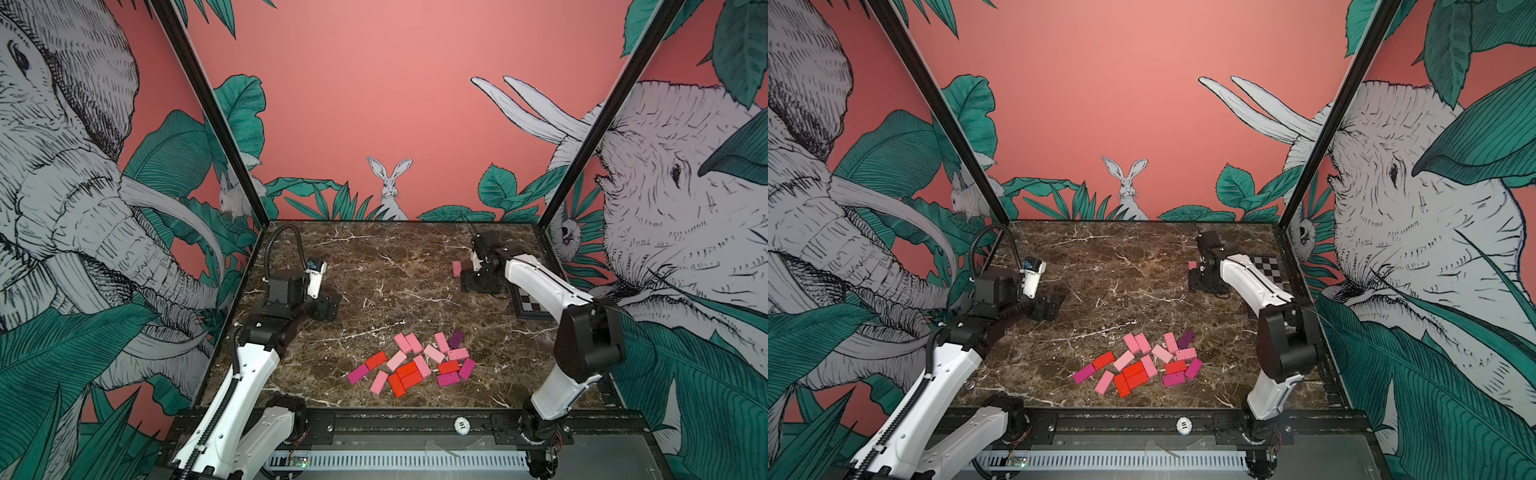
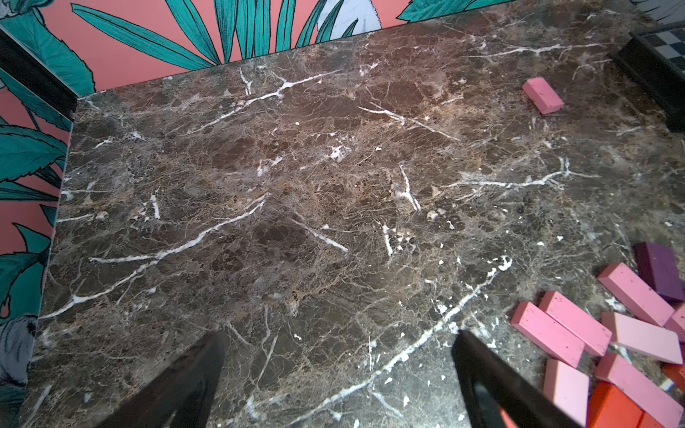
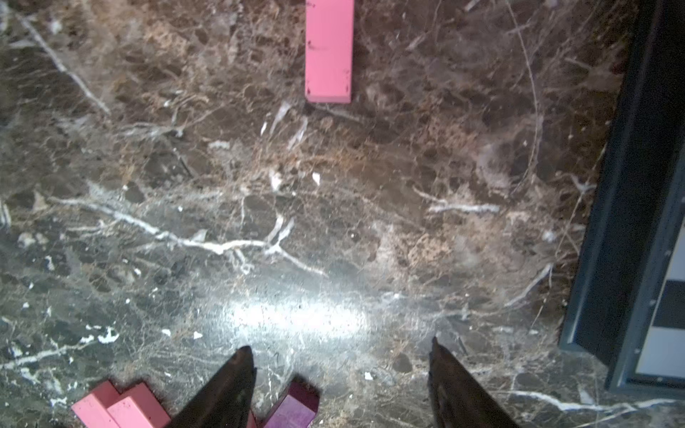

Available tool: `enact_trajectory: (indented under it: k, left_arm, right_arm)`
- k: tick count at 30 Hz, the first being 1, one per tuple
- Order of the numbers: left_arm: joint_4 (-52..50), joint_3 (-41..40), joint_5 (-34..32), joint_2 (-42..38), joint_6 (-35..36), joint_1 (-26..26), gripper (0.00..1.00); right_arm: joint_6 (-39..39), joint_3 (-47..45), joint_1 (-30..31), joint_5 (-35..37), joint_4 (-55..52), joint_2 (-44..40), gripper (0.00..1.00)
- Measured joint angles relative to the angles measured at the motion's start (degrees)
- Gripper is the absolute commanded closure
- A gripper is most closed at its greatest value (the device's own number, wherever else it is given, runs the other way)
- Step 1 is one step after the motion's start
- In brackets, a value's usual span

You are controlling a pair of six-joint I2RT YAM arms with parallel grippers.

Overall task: Assemble the letter t with building blocks
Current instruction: Pick up the building block from the center of the board.

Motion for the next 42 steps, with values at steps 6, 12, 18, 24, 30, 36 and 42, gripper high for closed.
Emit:
enact_trajectory:
  k: [6,12,18,24,30,36,42]
  left_arm:
    - [0.07,0.0,0.68,2.03,-0.15,0.0,0.02]
    - [0.15,0.0,0.04,2.01,-0.2,0.0,0.02]
    - [0.15,0.0,-0.2,1.77,-0.37,0.0,0.02]
    - [0.15,0.0,-0.2,1.81,-0.35,0.0,0.02]
    - [0.15,0.0,-0.2,1.88,-0.37,0.0,0.02]
    - [0.15,0.0,-0.17,1.92,-0.37,0.0,0.02]
    - [0.15,0.0,-0.2,1.92,-0.37,0.0,0.02]
  right_arm:
    - [4.48,-11.02,6.93,-1.97,-0.24,-5.73,0.37]
    - [9.29,-17.49,9.99,-3.91,2.51,-5.7,0.47]
    - [12.55,-19.76,12.39,-4.9,6.93,-3.54,0.58]
    - [14.91,-20.7,13.44,-5.03,10.23,-0.96,0.58]
    - [15.06,-20.46,13.99,-4.31,10.6,-0.48,0.72]
    - [10.49,-18.51,14.16,-3.04,9.11,0.68,0.87]
    - [-0.94,-12.0,13.75,0.33,3.87,1.27,1.0]
